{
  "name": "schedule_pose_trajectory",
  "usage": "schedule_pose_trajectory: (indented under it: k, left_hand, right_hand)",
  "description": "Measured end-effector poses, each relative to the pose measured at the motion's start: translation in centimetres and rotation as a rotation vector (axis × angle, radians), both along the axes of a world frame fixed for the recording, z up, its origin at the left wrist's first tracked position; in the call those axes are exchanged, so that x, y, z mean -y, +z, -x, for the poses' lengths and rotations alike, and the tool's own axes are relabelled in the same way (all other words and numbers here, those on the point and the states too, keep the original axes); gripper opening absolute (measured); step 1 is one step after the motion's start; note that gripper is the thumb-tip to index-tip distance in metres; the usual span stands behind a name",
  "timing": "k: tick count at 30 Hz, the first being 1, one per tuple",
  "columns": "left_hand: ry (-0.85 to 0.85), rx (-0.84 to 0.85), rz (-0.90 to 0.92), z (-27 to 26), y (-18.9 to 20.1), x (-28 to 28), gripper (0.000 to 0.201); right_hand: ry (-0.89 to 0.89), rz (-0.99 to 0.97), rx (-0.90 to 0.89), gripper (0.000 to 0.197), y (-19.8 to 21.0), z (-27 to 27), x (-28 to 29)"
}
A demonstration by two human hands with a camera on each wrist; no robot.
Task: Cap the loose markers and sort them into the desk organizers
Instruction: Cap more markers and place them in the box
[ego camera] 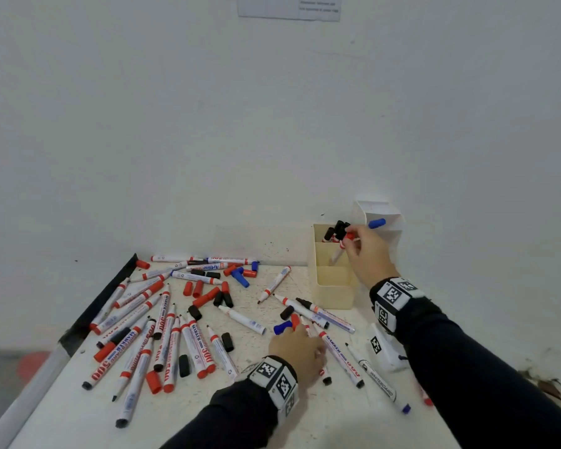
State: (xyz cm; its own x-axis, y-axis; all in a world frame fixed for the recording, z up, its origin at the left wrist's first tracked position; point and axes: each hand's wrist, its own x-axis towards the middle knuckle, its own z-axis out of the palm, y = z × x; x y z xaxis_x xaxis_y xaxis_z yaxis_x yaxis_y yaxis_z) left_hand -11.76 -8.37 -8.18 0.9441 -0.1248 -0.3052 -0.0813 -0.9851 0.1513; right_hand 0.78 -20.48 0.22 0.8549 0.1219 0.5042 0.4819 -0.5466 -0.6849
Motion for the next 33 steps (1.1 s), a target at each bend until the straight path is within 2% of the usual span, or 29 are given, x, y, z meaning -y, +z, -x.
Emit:
schedule_pose_trajectory:
  k: [4,8,13,15,17,19,21,23,25,28,30,33]
  left_hand:
    - [0.109,0.002,0.086,0.0,0.1,-0.3,0.034]
    - [0.209,-0.039,0.303,-0.4,0.1,-1.6,0.010]
    - [0.333,0.041,0.566,0.2,0.6,-4.1,0.024]
    - [0.388,0.077,0.676,0.6,0.9,-5.2,0.032]
    - [0.457,0.110,0.758,0.9,1.2,-6.4,0.038]
    - [0.524,0.132,0.806,1.3,1.5,-7.7,0.041]
    - [0.578,0.142,0.838,1.7,1.7,-8.9,0.044]
    - [0.612,0.162,0.844,2.2,1.8,-10.1,0.046]
    - [0.630,0.187,0.859,2.7,2.0,-11.2,0.047]
    - [0.646,0.201,0.865,3.4,2.2,-12.5,0.046]
    - [0.648,0.197,0.856,3.9,2.2,-13.2,0.045]
    - [0.638,0.198,0.851,4.4,2.1,-14.0,0.044]
  right_hand:
    - [-0.018,0.110,0.026,0.018,-1.5,-0.3,-0.4]
    - [-0.039,0.201,-0.027,0.025,-2.7,-0.1,-0.1]
    - [-0.036,0.385,-0.233,0.050,-2.7,0.4,0.2]
    - [-0.056,0.413,-0.246,0.055,-3.0,0.6,0.1]
    - [-0.127,0.358,-0.119,0.045,-3.5,1.1,-0.2]
    - [-0.145,0.295,-0.012,0.024,-3.9,2.2,-1.0]
    - [-0.053,0.320,-0.130,0.017,-4.3,3.3,-1.9]
    - [0.060,0.420,-0.335,0.023,-5.2,4.3,-3.1]
    - [0.155,0.537,-0.421,0.030,-6.2,5.2,-4.2]
    - [0.284,0.835,-0.304,0.044,-7.7,5.6,-5.9]
    - [0.301,0.997,-0.265,0.051,-8.3,5.5,-6.7]
    - [0.265,1.075,-0.215,0.052,-8.9,5.0,-7.8]
